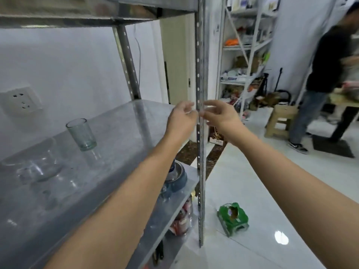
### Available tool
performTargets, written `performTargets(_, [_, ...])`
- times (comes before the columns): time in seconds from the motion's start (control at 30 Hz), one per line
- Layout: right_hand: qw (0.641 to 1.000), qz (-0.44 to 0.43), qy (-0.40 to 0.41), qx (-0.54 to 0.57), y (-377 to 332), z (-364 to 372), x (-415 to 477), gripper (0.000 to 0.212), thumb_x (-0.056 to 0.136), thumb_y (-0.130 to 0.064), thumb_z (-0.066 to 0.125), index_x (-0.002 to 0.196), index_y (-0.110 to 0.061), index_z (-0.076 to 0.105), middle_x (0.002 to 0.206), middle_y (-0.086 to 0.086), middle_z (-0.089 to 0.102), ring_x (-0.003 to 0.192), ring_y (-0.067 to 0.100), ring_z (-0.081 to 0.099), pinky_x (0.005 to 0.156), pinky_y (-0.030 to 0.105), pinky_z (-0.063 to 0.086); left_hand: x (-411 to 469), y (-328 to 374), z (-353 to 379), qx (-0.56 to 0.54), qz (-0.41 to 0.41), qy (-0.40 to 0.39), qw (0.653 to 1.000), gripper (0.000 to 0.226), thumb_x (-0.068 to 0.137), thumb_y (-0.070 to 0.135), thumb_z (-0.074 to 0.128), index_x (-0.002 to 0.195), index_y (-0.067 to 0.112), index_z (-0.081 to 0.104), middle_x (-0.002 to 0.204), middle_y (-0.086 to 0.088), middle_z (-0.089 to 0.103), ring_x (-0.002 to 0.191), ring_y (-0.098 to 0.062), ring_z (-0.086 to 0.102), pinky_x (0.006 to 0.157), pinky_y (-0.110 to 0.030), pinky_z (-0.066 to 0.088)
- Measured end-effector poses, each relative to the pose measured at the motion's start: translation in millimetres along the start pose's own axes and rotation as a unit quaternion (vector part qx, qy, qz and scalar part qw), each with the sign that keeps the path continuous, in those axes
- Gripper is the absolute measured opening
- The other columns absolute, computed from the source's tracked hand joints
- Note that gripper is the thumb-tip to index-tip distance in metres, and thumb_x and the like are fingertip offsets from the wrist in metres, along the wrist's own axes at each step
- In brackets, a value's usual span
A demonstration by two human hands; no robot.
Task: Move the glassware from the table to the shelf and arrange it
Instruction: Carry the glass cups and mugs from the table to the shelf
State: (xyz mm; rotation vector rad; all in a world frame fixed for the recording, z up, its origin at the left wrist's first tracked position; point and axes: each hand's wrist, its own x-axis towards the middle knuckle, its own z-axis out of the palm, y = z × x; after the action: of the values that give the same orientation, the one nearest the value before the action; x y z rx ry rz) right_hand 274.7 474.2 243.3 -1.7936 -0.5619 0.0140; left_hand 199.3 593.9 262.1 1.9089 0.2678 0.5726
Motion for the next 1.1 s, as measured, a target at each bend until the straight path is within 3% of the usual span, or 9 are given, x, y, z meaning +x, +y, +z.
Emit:
performTargets(0.17, [0.996, 0.026, 0.081, -0.023, 24, -94, -54, 0.039, 0.089, -0.024, 0.070, 0.127, -0.017, 0.060, 0.110, 0.005, 0.068, 0.100, 0.017, 0.067, 0.088, 0.037, 0.058, -17, 26, 87, -0.031, 0.029, -0.128, 0.991, 0.028, 0.099, 0.025, 0.048, 0.125, 0.022, 0.060, 0.113, 0.009, 0.061, 0.108, -0.010, 0.058, 0.086, -0.023, 0.047])
performTargets(0.3, [0.986, 0.068, 0.152, -0.030, 44, -179, -119, 0.033, 0.090, -0.022, 0.069, 0.122, -0.020, 0.062, 0.112, 0.006, 0.068, 0.102, 0.020, 0.067, 0.091, 0.043, 0.056, -51, 45, 171, -0.055, 0.054, -0.227, 0.971, 0.024, 0.098, 0.026, 0.050, 0.117, 0.022, 0.063, 0.114, 0.004, 0.066, 0.108, -0.013, 0.061, 0.093, -0.030, 0.051])
performTargets(0.53, [0.956, 0.147, 0.254, -0.019, 95, -296, -257, 0.040, 0.091, -0.029, 0.068, 0.130, -0.024, 0.058, 0.115, -0.001, 0.067, 0.104, 0.012, 0.065, 0.093, 0.037, 0.056, -170, 68, 316, -0.070, 0.044, -0.383, 0.920, 0.025, 0.100, 0.024, 0.045, 0.120, 0.022, 0.059, 0.117, 0.001, 0.064, 0.110, -0.013, 0.061, 0.096, -0.033, 0.049])
performTargets(0.73, [0.913, 0.206, 0.353, 0.019, 145, -363, -389, 0.041, 0.090, -0.023, 0.069, 0.130, -0.020, 0.058, 0.119, 0.007, 0.063, 0.103, 0.016, 0.066, 0.091, 0.037, 0.057, -280, 77, 418, -0.060, 0.040, -0.494, 0.866, 0.024, 0.101, 0.023, 0.045, 0.120, 0.023, 0.059, 0.113, 0.005, 0.064, 0.107, -0.012, 0.061, 0.090, -0.026, 0.050])
performTargets(0.9, [0.852, 0.235, 0.466, 0.038, 161, -405, -498, 0.041, 0.089, -0.017, 0.070, 0.128, -0.016, 0.059, 0.115, 0.008, 0.062, 0.100, 0.019, 0.065, 0.086, 0.033, 0.057, -370, 95, 485, -0.075, 0.056, -0.589, 0.803, 0.019, 0.099, 0.017, 0.048, 0.114, 0.018, 0.060, 0.109, -0.001, 0.065, 0.104, -0.019, 0.063, 0.091, -0.033, 0.050])
performTargets(1.0, [0.797, 0.260, 0.544, 0.027, 159, -418, -568, 0.038, 0.089, -0.016, 0.070, 0.126, -0.017, 0.060, 0.113, 0.008, 0.062, 0.100, 0.020, 0.064, 0.081, 0.028, 0.057, -428, 99, 514, -0.072, 0.070, -0.653, 0.751, 0.019, 0.099, 0.017, 0.049, 0.115, 0.018, 0.060, 0.111, -0.001, 0.065, 0.103, -0.018, 0.063, 0.092, -0.033, 0.050])
performTargets(1.1, [0.734, 0.295, 0.612, 0.013, 153, -417, -631, 0.040, 0.089, -0.016, 0.070, 0.127, -0.017, 0.058, 0.114, 0.008, 0.062, 0.100, 0.020, 0.064, 0.085, 0.033, 0.057, -485, 96, 534, -0.065, 0.077, -0.712, 0.695, 0.016, 0.098, 0.018, 0.051, 0.111, 0.020, 0.060, 0.109, -0.001, 0.066, 0.101, -0.017, 0.064, 0.094, -0.035, 0.050])
